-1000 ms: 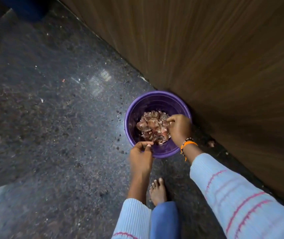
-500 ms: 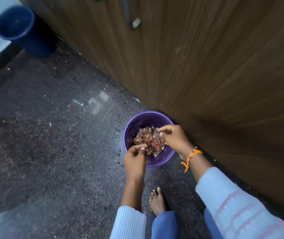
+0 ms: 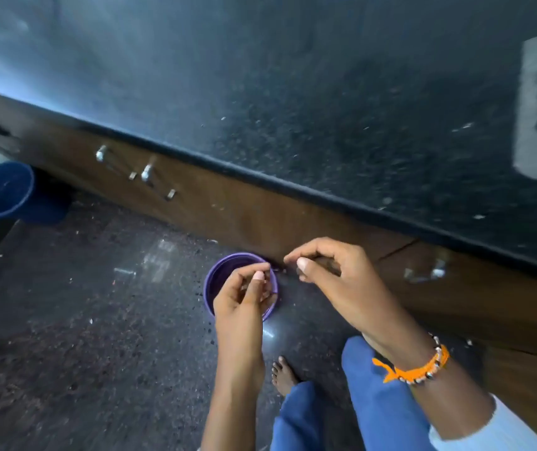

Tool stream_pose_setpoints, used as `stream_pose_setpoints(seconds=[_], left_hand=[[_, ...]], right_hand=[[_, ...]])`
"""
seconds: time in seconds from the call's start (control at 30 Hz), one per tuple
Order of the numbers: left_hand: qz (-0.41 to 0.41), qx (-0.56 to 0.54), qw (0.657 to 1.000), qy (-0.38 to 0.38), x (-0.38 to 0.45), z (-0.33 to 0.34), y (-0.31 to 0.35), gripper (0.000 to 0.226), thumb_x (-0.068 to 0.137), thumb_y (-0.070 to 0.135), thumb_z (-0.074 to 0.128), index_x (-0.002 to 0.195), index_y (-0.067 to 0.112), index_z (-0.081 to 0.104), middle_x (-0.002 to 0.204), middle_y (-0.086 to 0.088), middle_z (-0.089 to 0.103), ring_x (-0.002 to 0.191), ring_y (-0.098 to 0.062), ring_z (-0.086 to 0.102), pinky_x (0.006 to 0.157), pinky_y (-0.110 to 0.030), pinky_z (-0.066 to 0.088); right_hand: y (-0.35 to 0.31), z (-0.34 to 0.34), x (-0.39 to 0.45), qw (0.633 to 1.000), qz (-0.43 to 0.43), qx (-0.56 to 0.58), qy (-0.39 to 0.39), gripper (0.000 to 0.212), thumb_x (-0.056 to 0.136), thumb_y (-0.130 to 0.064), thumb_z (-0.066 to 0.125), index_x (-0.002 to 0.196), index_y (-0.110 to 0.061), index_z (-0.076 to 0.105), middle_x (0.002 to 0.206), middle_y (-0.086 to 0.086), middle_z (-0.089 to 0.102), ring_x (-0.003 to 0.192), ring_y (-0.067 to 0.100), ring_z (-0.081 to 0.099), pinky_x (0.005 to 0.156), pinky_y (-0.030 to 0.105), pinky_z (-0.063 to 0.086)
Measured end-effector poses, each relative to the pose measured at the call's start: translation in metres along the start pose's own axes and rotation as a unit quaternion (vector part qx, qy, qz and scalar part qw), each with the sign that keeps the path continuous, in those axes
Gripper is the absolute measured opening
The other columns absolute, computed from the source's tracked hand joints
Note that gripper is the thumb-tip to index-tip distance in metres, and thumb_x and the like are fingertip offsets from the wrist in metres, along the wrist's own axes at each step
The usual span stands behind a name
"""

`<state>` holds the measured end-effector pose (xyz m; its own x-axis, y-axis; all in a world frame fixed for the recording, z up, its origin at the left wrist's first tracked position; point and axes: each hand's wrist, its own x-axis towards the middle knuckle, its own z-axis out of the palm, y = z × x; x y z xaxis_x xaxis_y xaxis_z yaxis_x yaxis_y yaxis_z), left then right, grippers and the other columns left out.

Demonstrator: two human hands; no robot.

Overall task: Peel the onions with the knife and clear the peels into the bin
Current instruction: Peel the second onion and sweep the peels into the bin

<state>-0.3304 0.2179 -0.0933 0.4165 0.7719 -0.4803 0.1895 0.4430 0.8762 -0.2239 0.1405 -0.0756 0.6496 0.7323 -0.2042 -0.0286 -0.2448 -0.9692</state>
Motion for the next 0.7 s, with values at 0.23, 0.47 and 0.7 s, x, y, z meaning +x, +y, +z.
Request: stream_pose_setpoints(seconds=[0.23, 0.47, 0.7], left_hand=[[0.069, 0.033, 0.989, -0.128, -0.053, 0.078, 0.051, 0.022, 0.092, 0.005, 0.051, 0.085, 0.016, 0.069, 0.082, 0.002, 0.067, 0.079, -0.008, 0.061, 0.068, -0.02, 0.052], [0.09, 0.068, 0.968, -0.226, -0.076, 0.176, 0.072, 0.019, 0.093, 0.006, 0.051, 0.09, 0.013, 0.069, 0.084, 0.005, 0.069, 0.081, -0.008, 0.063, 0.069, -0.02, 0.051], [0.173, 0.173, 0.928, -0.28, -0.082, 0.265, 0.071, 0.02, 0.092, 0.008, 0.054, 0.087, 0.02, 0.07, 0.076, 0.012, 0.067, 0.072, -0.006, 0.057, 0.069, -0.021, 0.046]], right_hand=[[-0.055, -0.088, -0.041, 0.994, -0.023, 0.047, 0.095, 0.024, 0.089, -0.002, 0.056, 0.085, -0.02, 0.071, 0.089, -0.004, 0.07, 0.085, 0.011, 0.066, 0.079, 0.031, 0.056], [-0.06, -0.177, -0.056, 0.983, -0.031, 0.016, 0.181, 0.023, 0.088, -0.002, 0.056, 0.085, -0.019, 0.071, 0.086, -0.005, 0.071, 0.084, 0.011, 0.066, 0.082, 0.04, 0.055], [-0.047, -0.276, -0.063, 0.953, -0.071, -0.147, 0.256, 0.017, 0.089, -0.004, 0.057, 0.094, -0.014, 0.07, 0.095, -0.005, 0.066, 0.091, 0.005, 0.062, 0.082, 0.019, 0.048]])
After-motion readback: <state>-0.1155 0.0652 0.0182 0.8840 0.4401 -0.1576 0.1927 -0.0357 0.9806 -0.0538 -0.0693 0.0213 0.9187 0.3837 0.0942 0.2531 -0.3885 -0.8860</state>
